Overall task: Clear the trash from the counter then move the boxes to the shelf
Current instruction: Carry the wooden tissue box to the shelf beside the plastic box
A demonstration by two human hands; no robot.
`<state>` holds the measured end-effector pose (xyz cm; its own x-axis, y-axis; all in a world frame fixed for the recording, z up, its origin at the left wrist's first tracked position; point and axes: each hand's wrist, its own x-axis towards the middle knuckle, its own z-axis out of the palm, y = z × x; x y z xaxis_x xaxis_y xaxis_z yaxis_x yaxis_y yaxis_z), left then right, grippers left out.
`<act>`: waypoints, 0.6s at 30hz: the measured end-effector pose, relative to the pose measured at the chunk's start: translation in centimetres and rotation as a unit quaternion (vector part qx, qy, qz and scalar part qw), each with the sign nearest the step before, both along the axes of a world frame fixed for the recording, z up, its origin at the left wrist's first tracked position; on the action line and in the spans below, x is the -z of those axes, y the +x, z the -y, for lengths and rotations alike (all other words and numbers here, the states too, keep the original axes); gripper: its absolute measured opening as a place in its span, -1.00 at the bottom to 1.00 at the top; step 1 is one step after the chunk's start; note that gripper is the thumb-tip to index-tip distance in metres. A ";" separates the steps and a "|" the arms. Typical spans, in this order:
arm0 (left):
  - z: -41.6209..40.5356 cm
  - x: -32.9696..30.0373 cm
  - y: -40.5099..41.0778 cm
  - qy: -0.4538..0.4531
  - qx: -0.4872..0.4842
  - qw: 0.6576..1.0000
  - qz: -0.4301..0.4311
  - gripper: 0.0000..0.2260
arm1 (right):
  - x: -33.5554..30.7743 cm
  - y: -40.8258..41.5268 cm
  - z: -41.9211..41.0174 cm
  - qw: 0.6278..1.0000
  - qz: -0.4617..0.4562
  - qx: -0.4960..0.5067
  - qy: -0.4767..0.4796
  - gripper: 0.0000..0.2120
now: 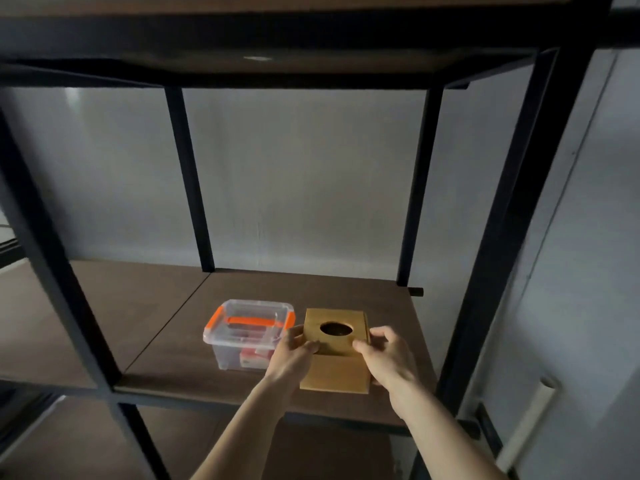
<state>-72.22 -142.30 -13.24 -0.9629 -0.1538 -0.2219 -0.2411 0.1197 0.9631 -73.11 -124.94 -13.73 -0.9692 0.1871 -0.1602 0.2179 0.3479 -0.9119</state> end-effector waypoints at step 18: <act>1.3 16.5 -18.9 -0.200 0.048 0.973 0.102 -0.56 | 13.1 -16.6 1.7 0.984 0.172 -0.013 0.035 -0.62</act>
